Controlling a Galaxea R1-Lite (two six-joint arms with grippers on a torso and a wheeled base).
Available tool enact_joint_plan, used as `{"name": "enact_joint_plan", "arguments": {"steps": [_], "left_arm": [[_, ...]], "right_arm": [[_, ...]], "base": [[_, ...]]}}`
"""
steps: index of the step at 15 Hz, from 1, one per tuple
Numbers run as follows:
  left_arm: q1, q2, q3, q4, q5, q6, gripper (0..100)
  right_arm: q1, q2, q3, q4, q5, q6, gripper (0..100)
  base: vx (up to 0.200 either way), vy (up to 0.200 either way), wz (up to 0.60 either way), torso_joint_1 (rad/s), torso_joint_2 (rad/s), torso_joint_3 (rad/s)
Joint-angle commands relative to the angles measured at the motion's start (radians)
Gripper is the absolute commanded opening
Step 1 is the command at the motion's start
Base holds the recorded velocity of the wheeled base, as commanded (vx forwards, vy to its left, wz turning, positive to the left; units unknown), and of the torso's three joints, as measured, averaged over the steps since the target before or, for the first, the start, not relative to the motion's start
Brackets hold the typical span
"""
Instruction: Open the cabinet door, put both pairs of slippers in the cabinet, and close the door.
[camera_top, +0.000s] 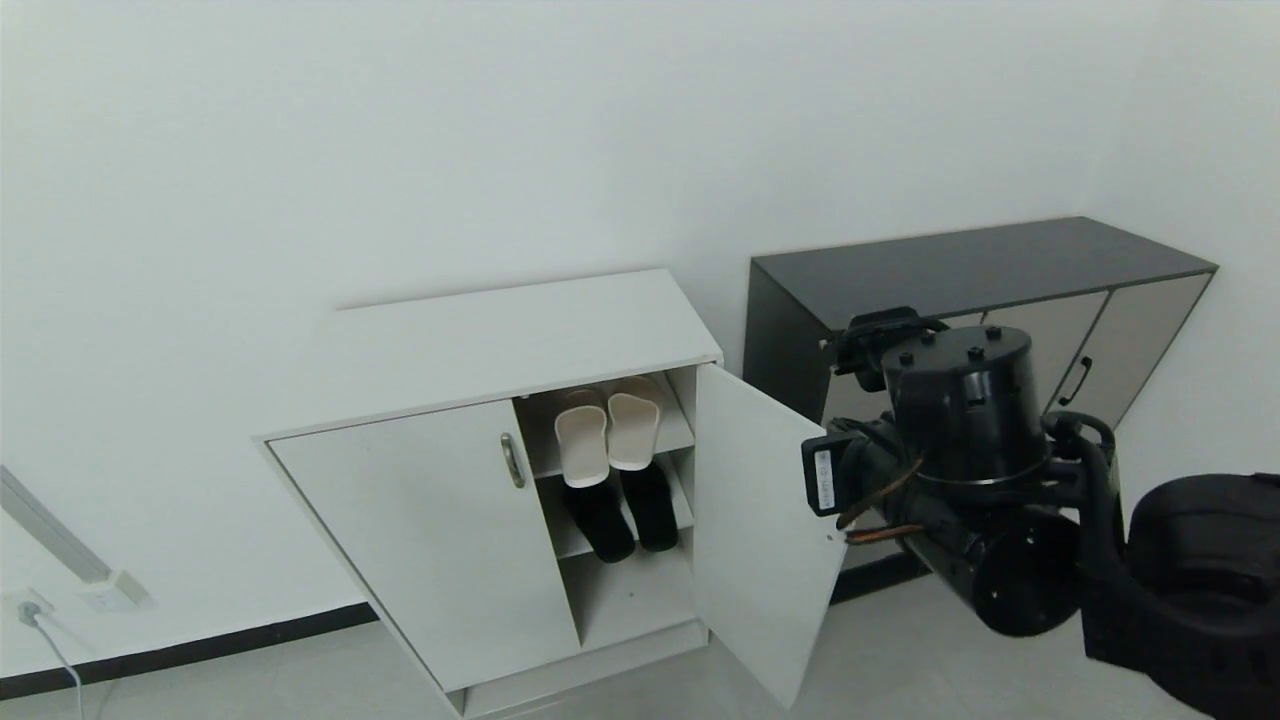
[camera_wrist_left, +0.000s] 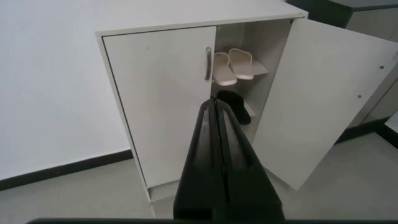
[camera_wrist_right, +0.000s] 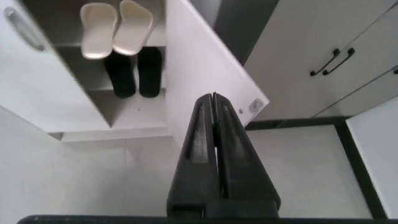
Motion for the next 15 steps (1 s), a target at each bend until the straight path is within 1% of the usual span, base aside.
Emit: {"name": "enact_joint_plan", "arguments": {"steps": [1, 2, 3, 6, 8, 10, 13, 15], "left_arm": [[0.001, 0.001, 0.001, 0.0, -0.001, 0.0, 0], [0.001, 0.001, -0.001, 0.0, 0.001, 0.001, 0], [0.001, 0.001, 0.001, 0.0, -0.001, 0.003, 0], [0.001, 0.001, -0.001, 0.0, -0.001, 0.003, 0], [0.001, 0.001, -0.001, 0.0, -0.001, 0.003, 0], [0.001, 0.001, -0.001, 0.0, -0.001, 0.003, 0], [0.001, 0.001, 0.001, 0.0, -0.001, 0.003, 0], [0.001, 0.001, -0.001, 0.0, -0.001, 0.003, 0]], "right_arm": [[-0.108, 0.044, -0.027, -0.053, 0.14, -0.007, 0], [-0.163, 0.076, -0.079, -0.047, 0.181, -0.011, 0], [-0.212, 0.117, -0.131, -0.041, 0.192, -0.011, 0], [-0.298, 0.222, -0.221, -0.039, 0.292, -0.007, 0], [-0.344, 0.281, -0.27, -0.044, 0.336, -0.002, 0], [-0.378, 0.317, -0.298, -0.044, 0.391, 0.018, 0], [-0.408, 0.378, -0.332, -0.045, 0.41, 0.024, 0], [-0.413, 0.4, -0.338, -0.044, 0.411, 0.024, 0]], "base": [[0.0, 0.0, 0.0, 0.0, 0.0, 0.0], [0.0, 0.0, 0.0, 0.0, 0.0, 0.0], [0.0, 0.0, 0.0, 0.0, 0.0, 0.0], [0.0, 0.0, 0.0, 0.0, 0.0, 0.0], [0.0, 0.0, 0.0, 0.0, 0.0, 0.0], [0.0, 0.0, 0.0, 0.0, 0.0, 0.0], [0.0, 0.0, 0.0, 0.0, 0.0, 0.0], [0.0, 0.0, 0.0, 0.0, 0.0, 0.0]]}}
